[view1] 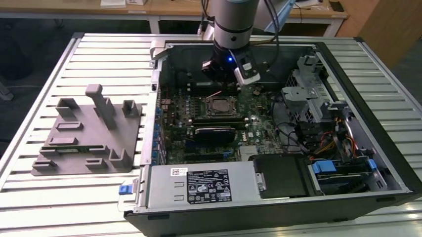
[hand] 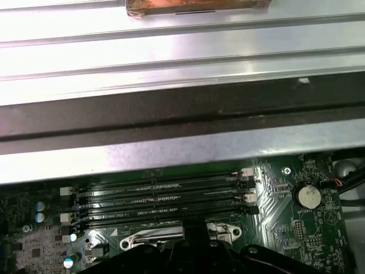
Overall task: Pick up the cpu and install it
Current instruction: 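Install the first cpu locking lever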
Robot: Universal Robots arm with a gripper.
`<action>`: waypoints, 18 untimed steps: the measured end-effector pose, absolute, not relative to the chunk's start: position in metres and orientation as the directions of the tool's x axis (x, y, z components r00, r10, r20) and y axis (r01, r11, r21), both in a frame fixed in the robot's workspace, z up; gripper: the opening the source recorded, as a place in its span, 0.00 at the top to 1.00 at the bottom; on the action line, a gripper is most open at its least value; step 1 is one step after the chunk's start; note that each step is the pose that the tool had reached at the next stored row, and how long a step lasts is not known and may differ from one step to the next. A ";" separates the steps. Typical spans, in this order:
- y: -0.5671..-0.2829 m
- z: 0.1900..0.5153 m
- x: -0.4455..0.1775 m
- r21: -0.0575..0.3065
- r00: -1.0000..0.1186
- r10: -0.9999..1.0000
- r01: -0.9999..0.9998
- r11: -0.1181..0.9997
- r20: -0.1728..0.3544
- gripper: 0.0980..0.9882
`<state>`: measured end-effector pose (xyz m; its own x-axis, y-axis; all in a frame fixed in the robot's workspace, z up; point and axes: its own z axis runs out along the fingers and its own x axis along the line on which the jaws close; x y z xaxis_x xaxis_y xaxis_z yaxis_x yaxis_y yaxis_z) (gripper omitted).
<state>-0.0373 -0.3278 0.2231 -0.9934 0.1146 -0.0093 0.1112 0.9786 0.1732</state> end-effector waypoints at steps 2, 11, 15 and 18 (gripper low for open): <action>-0.327 0.222 -0.037 0.165 -0.993 0.114 0.111 0.980 -0.015 0.99; -0.327 0.216 -0.045 0.156 -0.991 0.114 0.101 0.983 -0.076 0.99; -0.325 0.213 -0.046 0.155 -0.990 0.114 0.100 0.983 -0.084 0.99; -0.322 0.212 -0.046 0.149 -0.990 0.115 0.102 0.984 -0.085 0.99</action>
